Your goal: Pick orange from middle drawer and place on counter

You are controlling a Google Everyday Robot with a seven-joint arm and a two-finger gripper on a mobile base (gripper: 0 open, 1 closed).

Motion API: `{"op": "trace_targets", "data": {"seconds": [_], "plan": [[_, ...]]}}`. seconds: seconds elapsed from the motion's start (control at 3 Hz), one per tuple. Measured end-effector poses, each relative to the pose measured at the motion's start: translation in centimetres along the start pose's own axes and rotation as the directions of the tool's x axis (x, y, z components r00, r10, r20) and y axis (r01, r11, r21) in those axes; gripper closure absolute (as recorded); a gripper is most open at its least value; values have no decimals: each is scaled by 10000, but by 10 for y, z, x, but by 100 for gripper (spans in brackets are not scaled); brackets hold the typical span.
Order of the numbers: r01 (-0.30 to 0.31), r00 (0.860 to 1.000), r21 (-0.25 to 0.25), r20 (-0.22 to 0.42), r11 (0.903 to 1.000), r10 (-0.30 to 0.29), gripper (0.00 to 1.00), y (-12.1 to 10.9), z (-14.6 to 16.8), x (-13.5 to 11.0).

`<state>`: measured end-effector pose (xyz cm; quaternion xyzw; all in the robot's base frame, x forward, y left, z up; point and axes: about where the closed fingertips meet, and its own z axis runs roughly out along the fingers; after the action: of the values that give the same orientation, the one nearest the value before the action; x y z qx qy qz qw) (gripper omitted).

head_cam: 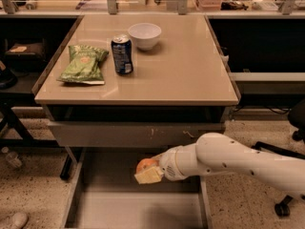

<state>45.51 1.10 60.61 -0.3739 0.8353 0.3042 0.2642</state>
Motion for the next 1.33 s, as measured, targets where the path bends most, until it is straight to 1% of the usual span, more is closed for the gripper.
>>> {"op": "trace_targets", "data": {"seconds": [0.33, 0.67, 1.0, 1.33], "plan": [[205, 9995, 509, 234, 9985, -217, 100, -1, -37, -35], [648, 9970, 1027, 366, 9926, -689, 100, -1, -71, -72], [649, 9969, 1027, 366, 9926, -689, 100, -1, -71, -72], [795, 9947, 1226, 544, 9893, -867, 100, -12, -90, -94]]}}
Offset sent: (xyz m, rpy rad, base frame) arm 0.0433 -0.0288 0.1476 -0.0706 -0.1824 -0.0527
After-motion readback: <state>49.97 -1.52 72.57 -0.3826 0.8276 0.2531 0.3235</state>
